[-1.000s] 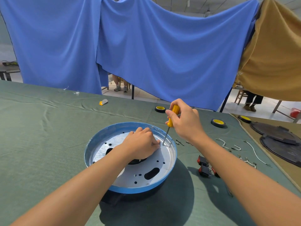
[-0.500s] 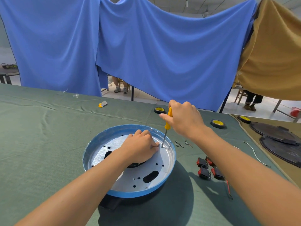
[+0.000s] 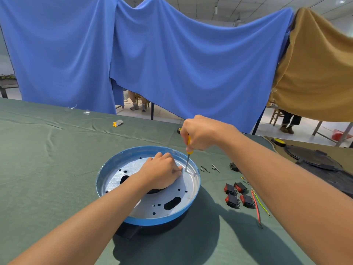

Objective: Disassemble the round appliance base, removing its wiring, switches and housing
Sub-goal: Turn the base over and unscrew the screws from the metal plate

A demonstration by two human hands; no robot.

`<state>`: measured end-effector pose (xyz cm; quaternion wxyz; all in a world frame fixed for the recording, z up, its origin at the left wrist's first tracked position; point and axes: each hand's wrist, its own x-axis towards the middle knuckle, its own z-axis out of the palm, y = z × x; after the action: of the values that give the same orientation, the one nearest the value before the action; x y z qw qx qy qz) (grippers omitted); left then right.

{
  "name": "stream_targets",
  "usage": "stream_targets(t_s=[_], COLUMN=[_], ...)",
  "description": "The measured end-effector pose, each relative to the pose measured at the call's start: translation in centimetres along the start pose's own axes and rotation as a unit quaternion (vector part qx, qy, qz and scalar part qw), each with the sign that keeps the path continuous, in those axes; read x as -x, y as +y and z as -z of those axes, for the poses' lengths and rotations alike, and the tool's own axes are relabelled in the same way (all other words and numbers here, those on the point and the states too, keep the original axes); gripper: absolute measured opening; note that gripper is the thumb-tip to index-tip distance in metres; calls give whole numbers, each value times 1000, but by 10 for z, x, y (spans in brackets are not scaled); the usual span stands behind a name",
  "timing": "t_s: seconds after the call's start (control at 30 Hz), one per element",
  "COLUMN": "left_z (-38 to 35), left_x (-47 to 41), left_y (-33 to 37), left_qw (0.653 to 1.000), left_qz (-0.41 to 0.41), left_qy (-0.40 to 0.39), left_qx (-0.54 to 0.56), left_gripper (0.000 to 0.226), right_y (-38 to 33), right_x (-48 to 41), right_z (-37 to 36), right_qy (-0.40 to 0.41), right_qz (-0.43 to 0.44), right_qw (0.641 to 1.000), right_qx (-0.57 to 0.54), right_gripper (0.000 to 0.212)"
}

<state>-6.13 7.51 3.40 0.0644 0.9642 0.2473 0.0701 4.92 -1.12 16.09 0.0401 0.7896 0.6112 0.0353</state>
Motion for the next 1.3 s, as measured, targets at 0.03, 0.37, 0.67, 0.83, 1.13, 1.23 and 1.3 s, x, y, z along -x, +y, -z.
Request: stream_targets(t_s=[0.03, 0.37, 0.67, 0.83, 1.13, 1.23, 1.3], left_z=[0, -1, -2, 0, 0, 0, 0], left_x=[1, 0, 0, 1, 1, 1, 1], left_y=[0, -2, -1, -1, -2, -1, -1], left_qw=[1000, 1000, 1000, 1000, 1000, 1000, 1000], left_qz=[1, -3, -4, -3, -4, -4, -4], left_qy=[0, 7, 16, 13, 6, 4, 5], left_qx=[1, 2, 9, 12, 14, 16, 18], left_gripper=[40, 40, 39, 38, 35, 35, 35], right_y=[1, 7, 5, 14, 8, 4, 2], right_x=[1, -4, 0, 2, 3, 3, 3], right_z=[2, -4, -10, -3, 0, -1, -4], right_qy=[-10, -50, -8, -13, -95, -99, -67], right_qz=[13, -21, 7, 36, -44, -40, -34], right_qw=[1000, 998, 999, 999, 994, 992, 995], right_qx=[1, 29, 44, -10, 30, 59, 60], right_gripper=[12, 55, 40, 8, 51, 41, 34])
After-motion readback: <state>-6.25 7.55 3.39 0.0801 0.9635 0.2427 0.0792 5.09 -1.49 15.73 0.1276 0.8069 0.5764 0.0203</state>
